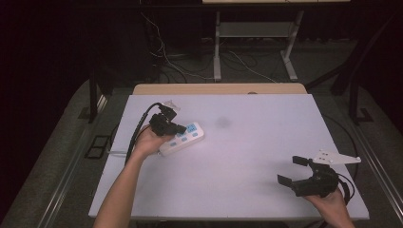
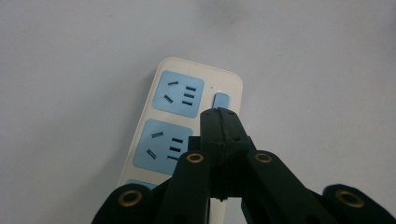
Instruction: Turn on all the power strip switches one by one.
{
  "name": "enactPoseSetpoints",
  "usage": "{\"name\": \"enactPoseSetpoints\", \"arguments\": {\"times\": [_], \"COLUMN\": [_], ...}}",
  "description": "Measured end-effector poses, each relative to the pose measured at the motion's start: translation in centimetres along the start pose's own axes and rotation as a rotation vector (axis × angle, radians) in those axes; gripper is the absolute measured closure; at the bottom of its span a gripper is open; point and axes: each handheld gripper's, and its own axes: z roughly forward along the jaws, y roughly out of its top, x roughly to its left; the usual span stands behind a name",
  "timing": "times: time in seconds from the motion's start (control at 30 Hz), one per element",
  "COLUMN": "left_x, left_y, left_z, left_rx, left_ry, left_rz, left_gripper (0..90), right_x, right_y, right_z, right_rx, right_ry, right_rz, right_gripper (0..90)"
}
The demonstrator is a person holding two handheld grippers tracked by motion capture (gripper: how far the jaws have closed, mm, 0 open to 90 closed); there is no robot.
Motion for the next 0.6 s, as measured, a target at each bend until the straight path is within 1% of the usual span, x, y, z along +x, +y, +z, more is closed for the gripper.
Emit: {"name": "enactPoseSetpoints", "arguments": {"times": [0.1, 0.2, 0.3, 0.37, 0.53, 0.6], "left_x": [0.0, -0.1, -0.1, -0.1, 0.0, 0.0], "left_y": [-0.1, -0.3, -0.5, -0.5, -0.7, -1.0], "left_z": [0.3, 0.7, 1.0, 1.2, 1.3, 1.4], "left_rx": [0.006, 0.008, 0.018, 0.015, 0.017, 0.018], "left_ry": [0.003, -0.003, -0.003, -0.005, -0.007, -0.006], "left_rz": [0.002, -0.002, 0.005, 0.003, 0.003, -0.003], "left_gripper": [89.8, 89.8, 89.8, 89.7, 89.7, 89.7], "right_x": [0.0, 0.0, 0.0, 0.0, 0.0, 0.0], "right_y": [0.0, 0.0, 0.0, 0.0, 0.0, 0.0], "right_z": [0.0, 0.0, 0.0, 0.0, 0.0, 0.0], "right_rx": [0.001, 0.003, 0.002, 0.003, 0.002, 0.003], "right_ry": [0.002, 0.004, 0.004, 0.003, 0.001, 0.002], "right_rz": [0.000, -0.001, -0.001, -0.002, -0.001, -0.002], "right_gripper": [0.7, 0.7, 0.7, 0.7, 0.7, 0.7]}}
